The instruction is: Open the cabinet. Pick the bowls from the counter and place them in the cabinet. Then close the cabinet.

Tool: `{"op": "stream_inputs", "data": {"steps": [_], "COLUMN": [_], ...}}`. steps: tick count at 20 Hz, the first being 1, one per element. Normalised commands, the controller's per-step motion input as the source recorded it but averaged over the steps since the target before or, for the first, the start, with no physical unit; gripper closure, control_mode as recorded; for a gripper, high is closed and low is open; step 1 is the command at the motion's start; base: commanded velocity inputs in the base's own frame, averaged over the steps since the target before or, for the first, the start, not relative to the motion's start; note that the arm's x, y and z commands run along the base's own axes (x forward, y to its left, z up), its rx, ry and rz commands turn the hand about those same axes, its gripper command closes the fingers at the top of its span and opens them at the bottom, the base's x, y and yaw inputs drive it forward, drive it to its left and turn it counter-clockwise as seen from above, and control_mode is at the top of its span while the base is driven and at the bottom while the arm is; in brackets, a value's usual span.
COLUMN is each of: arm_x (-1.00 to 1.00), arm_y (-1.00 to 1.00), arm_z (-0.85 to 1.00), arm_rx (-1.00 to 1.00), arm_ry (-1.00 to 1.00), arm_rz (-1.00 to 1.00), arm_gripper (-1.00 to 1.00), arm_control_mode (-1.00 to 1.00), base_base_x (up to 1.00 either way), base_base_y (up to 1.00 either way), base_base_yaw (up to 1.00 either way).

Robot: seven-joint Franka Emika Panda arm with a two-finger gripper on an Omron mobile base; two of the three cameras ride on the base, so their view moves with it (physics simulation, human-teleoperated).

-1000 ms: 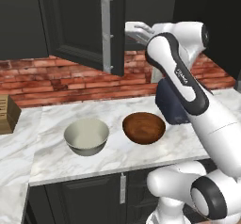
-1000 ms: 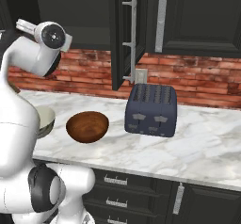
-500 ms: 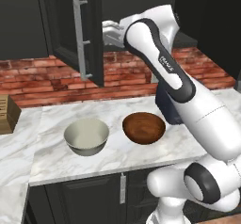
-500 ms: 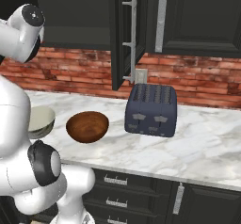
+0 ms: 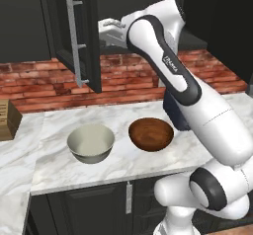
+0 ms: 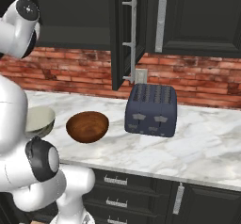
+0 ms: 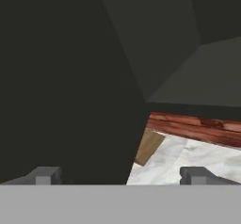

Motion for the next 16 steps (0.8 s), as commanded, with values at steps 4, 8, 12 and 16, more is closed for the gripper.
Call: {"op": "stream_inputs", "data": {"steps": [4,8,12,16], "arm_x": [-0.85,-0.86,-0.56,-0.12], "arm_y": [-0.92,-0.96,-0.68,-0.23], "arm_z": [-0.64,-0.89,-0.96,-0.50], "arm_rx": [0.00,0.00,0.00,0.00], "arm_ry": [0.00,0.03,0.14,0.11], "arm_rz": [-0.34,-0.33,-0.15,0.00], "arm_gripper": [-1.00,-1.00,-1.00,-1.00], "arm_control_mode": [-1.00,-1.00,-1.00,-1.00], "base_base_x": [0.00,0.00,0.00,0.00], "base_base_y": [0.00,0.00,0.00,0.00], "base_base_yaw": [0.00,0.00,0.00,0.00]}}
